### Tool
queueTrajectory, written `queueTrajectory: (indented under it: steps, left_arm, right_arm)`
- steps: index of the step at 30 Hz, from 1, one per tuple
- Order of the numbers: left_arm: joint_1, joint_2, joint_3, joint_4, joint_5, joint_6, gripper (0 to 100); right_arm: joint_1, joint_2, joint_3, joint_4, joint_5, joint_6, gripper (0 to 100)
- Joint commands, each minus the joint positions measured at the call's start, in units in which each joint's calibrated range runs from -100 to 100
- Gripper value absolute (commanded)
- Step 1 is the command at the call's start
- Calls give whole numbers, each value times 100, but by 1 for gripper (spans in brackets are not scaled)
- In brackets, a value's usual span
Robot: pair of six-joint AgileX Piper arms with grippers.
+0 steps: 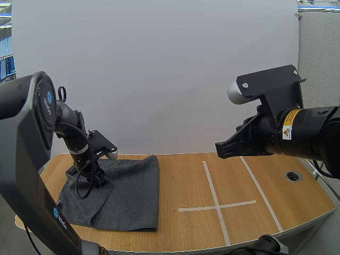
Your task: Fold the towel
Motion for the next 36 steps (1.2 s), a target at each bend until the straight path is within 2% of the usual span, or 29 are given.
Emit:
queueTrajectory:
  steps: [1,10,16,21,29,36]
  left_arm:
    - [7,24,-209,-57,-48,161,80]
    - [7,24,-272,-20,-268,580,80]
    - [7,48,-272,-723,-664,1672,80]
    - [7,270,-272,-830,-705,2282,80]
    - [7,496,-272,-778,-655,2647,80]
    - [-1,749,-336,-1041,-656,3047,80]
  right_arm:
    - [-19,-70,8,-30,20,-28,0]
    - [-19,-70,8,-30,20,-28,0]
    - [-19,-70,8,-30,20,-28,0]
    - [-19,-70,8,-30,20,-28,0]
    - [-19,-70,8,-30,20,-28,0]
    - [-19,-70,8,-30,20,-28,0]
